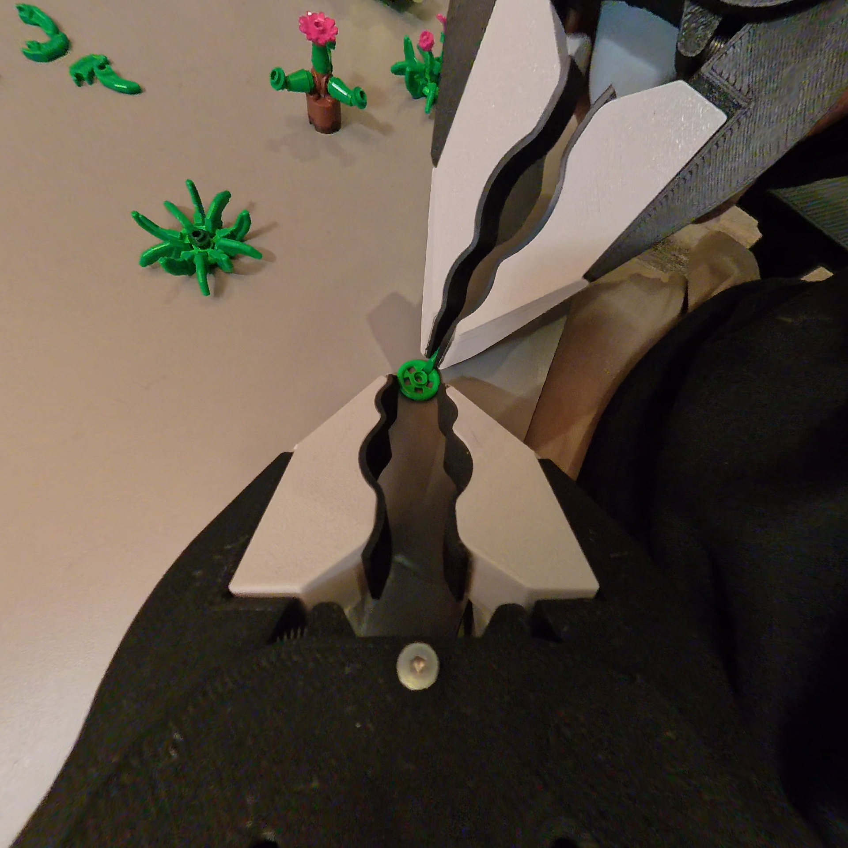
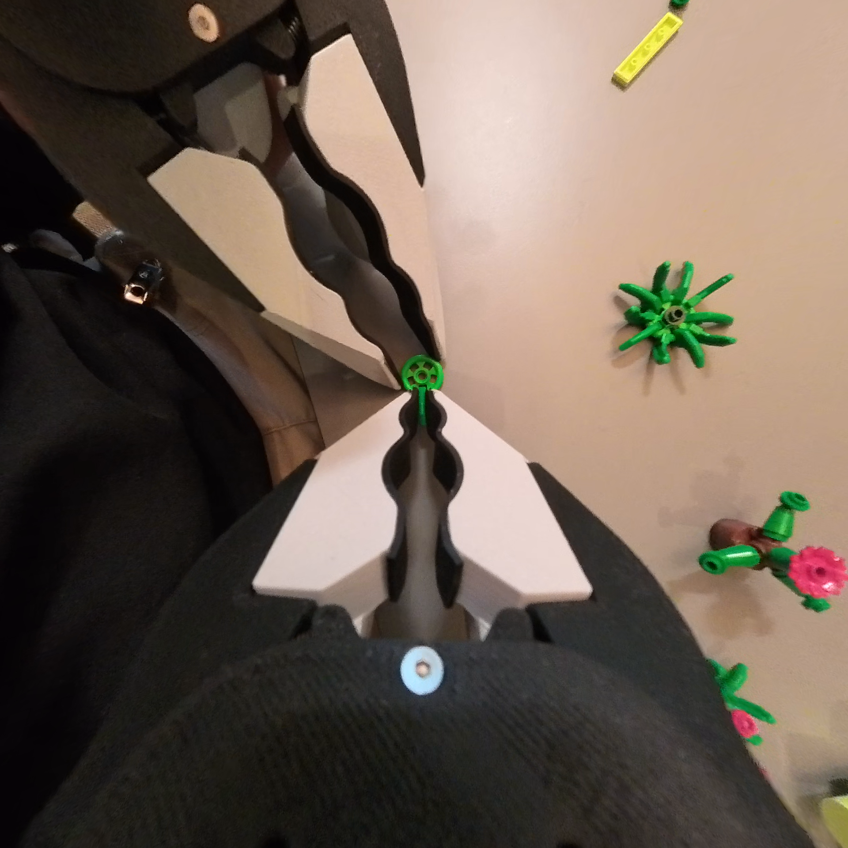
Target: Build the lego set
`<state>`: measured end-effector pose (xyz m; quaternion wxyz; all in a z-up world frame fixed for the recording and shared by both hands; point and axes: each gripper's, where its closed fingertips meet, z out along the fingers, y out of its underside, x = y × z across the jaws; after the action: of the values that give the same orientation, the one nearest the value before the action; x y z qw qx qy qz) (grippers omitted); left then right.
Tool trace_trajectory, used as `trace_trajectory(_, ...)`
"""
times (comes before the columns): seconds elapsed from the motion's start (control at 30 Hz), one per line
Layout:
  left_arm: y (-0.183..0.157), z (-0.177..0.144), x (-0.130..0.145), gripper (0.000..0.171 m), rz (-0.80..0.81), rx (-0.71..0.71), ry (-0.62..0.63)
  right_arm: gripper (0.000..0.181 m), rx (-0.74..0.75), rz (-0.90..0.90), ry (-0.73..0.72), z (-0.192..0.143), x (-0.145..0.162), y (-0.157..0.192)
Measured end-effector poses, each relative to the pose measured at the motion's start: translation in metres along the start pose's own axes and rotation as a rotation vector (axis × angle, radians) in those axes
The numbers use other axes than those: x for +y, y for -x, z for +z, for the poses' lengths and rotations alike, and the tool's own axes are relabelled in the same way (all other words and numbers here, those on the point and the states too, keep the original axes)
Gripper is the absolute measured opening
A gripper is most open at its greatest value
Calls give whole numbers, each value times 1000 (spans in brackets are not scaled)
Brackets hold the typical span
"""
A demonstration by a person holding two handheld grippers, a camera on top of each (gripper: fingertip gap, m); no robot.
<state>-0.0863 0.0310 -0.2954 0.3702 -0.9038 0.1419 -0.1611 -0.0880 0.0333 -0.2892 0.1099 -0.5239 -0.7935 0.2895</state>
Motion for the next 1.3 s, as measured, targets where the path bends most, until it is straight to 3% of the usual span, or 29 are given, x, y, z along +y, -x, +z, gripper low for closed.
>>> trace_trajectory(0.87, 0, 0, 1, 18, -34, -8, 4, 1, 74, -3, 143, 3, 4, 0)
trace_trajectory(1.3, 0, 0, 0, 18, -56, 25, -13, 1, 131, -46, 65, 2, 5, -2)
